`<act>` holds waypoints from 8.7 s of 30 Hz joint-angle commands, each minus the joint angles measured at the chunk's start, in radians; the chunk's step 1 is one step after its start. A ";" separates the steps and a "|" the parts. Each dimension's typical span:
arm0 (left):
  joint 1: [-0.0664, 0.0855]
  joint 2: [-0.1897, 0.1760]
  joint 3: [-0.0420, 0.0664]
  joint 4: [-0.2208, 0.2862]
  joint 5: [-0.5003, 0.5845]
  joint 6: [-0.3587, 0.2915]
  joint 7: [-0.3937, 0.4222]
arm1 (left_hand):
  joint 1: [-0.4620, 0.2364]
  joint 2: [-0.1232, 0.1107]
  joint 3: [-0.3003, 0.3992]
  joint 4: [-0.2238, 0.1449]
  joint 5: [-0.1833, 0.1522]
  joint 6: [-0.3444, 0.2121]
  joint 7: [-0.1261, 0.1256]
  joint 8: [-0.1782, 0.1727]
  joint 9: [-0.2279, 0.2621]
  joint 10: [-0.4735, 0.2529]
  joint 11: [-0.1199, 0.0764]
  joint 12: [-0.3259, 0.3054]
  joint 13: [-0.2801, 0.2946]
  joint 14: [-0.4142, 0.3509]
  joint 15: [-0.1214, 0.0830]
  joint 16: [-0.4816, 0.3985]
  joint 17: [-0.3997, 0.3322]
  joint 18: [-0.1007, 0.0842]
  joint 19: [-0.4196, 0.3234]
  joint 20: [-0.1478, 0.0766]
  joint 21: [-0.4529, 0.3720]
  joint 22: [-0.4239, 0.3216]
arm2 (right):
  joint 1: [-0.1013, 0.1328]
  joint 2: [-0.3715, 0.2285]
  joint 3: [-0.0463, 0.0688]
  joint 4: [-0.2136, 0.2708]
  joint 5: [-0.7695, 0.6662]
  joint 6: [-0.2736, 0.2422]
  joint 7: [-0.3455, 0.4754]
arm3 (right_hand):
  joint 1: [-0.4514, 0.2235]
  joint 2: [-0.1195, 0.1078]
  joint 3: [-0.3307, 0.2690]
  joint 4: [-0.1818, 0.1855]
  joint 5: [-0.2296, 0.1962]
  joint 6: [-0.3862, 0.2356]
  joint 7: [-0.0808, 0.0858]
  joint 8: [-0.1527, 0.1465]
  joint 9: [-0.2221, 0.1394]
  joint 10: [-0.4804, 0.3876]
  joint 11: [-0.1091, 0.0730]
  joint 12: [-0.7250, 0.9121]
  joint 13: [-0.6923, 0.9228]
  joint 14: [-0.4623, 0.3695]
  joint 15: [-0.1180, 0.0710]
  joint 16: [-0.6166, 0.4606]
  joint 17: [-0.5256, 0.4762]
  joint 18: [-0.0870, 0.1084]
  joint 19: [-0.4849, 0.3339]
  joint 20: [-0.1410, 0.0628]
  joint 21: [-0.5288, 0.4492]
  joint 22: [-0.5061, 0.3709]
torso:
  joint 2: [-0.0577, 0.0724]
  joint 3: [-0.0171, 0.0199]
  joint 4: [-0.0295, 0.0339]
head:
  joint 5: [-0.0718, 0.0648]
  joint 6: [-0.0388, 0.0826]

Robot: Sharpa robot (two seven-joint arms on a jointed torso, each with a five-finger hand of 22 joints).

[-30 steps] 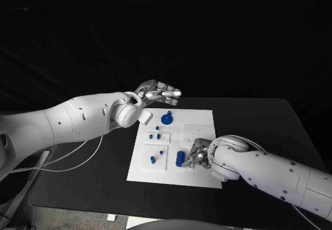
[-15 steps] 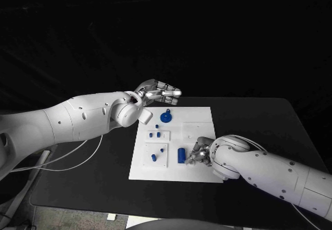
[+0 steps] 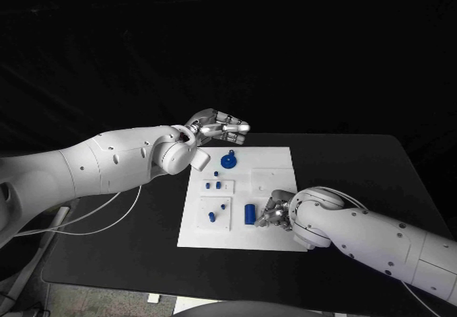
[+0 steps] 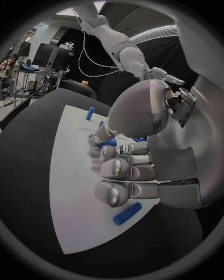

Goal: Assemble the parts on the task board

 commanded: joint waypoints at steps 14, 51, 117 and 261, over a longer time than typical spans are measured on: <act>0.001 0.001 0.001 0.001 -0.004 0.011 0.005 | -0.001 0.006 -0.003 0.000 0.006 -0.007 0.001 -0.001 0.001 -0.007 0.001 0.001 0.001 -0.005 0.001 -0.003 0.001 -0.001 -0.004 0.001 0.007 -0.001 | -0.003 -0.026 0.000 0.027 0.010 -0.002 0.011 | 0.011 -0.042 -0.014 0.054 0.020 0.005 -0.001 0.000 -0.009 0.006 0.002 0.000 0.004 -0.001 -0.005 0.005 0.000 -0.017 0.020 -0.006 0.006 0.116 | 0.001 -0.0006 0.0008 | -0.002 0.003; 0.000 -0.026 0.000 0.019 -0.018 0.011 0.014 | 0.005 -0.002 0.001 -0.009 -0.001 -0.002 0.000 0.000 0.001 -0.004 0.000 0.001 0.001 -0.002 0.000 -0.003 0.002 0.000 -0.004 0.001 0.011 -0.002 | 0.027 -0.230 0.123 0.062 -0.205 0.102 -0.068 | -0.003 -0.057 0.038 0.127 -0.084 -0.048 0.032 0.000 -0.175 0.009 0.021 0.049 0.021 0.001 0.011 0.043 0.020 -0.012 0.019 0.011 0.042 0.122 | -0.003 0.0029 -0.0130 | -0.028 0.026; 0.000 -0.023 0.000 0.015 -0.017 0.037 -0.002 | -0.009 -0.021 0.011 0.025 -0.003 -0.034 0.003 -0.002 0.000 -0.019 0.001 0.001 0.001 -0.011 0.003 -0.003 0.002 0.001 -0.010 0.004 0.010 -0.003 | -0.019 -0.048 0.000 -0.126 -0.207 0.179 -0.070 | -0.015 -0.035 0.244 -0.146 0.348 -0.251 0.108 -0.001 -0.295 -0.043 0.052 0.022 0.018 -0.006 0.027 0.028 0.022 0.010 0.006 0.027 0.024 0.118 | -0.005 0.0013 -0.0146 | -0.009 0.003; 0.000 -0.007 -0.001 0.011 -0.024 0.038 -0.023 | -0.008 -0.017 0.012 0.029 0.001 -0.046 0.006 -0.002 -0.001 -0.025 0.004 0.001 0.001 -0.011 0.004 -0.003 0.002 0.002 -0.008 0.004 0.011 -0.003 | 0.001 0.031 0.023 -0.089 0.005 0.059 0.008 | -0.038 -0.031 -0.011 0.169 -0.088 -0.055 0.043 0.000 -0.281 -0.024 0.029 0.017 -0.010 -0.002 0.012 0.012 0.019 -0.006 0.011 0.012 0.005 0.115 | -0.005 0.0033 -0.0141 | 0.015 -0.005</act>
